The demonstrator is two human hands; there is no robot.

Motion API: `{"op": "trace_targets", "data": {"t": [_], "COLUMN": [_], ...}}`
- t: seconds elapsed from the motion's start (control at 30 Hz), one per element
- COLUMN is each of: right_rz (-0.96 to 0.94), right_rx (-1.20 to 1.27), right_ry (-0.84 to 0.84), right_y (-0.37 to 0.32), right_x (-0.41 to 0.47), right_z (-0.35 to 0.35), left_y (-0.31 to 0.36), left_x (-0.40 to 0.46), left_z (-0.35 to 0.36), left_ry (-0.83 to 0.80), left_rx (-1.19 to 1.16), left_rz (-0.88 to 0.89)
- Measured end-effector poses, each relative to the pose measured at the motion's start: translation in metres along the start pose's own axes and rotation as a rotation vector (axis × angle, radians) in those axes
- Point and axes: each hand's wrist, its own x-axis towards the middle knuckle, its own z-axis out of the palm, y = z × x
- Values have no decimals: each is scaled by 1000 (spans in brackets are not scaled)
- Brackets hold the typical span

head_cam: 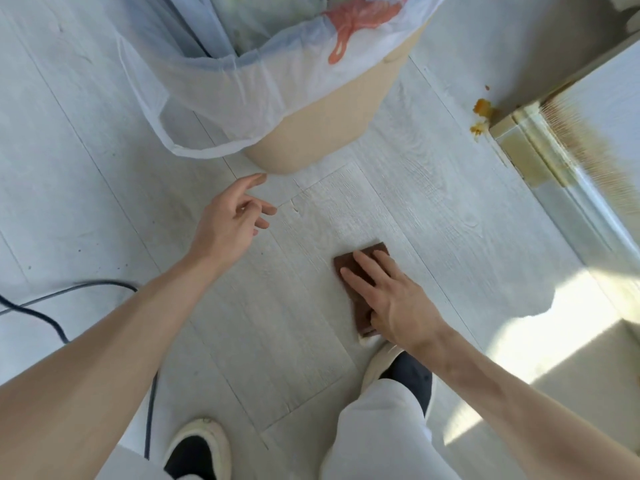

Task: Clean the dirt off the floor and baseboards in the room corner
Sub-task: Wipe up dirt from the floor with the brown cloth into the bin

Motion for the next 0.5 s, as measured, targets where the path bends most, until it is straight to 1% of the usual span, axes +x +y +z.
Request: {"op": "trace_targets", "data": {"t": [0.07, 0.13, 0.2, 0.27, 0.33, 0.37, 0.4, 0.47, 0.5], "right_rz": [-135, -144, -136, -186, -203, -154, -60, 227, 356], "right_rx": [11, 89, 166, 264, 467, 605, 769, 1236, 1484], "right_ry": [104, 119, 53, 3, -99, -199, -300, -444, -484], "right_y": [-11, -35, -78, -133, -178, -190, -196, -195, -189], "right_x": [2, 10, 23, 43, 62, 68, 74, 79, 80], "right_z": [1, 6, 20, 40, 46, 44, 40, 31, 25], "left_y": [2, 4, 6, 10, 12, 12, 13, 17, 21], "left_x": [-2, -4, -5, -4, -3, -3, -1, 1, 2], "left_z": [-1, -4, -9, -19, -30, -36, -42, -54, -60], "left_ry": [-2, 6, 17, 37, 36, 27, 1, -97, -155], "left_rx": [-10, -11, -5, 6, 51, 81, 123, 264, 346], "left_rz": [1, 3, 9, 10, 11, 8, 5, 12, 18]}}
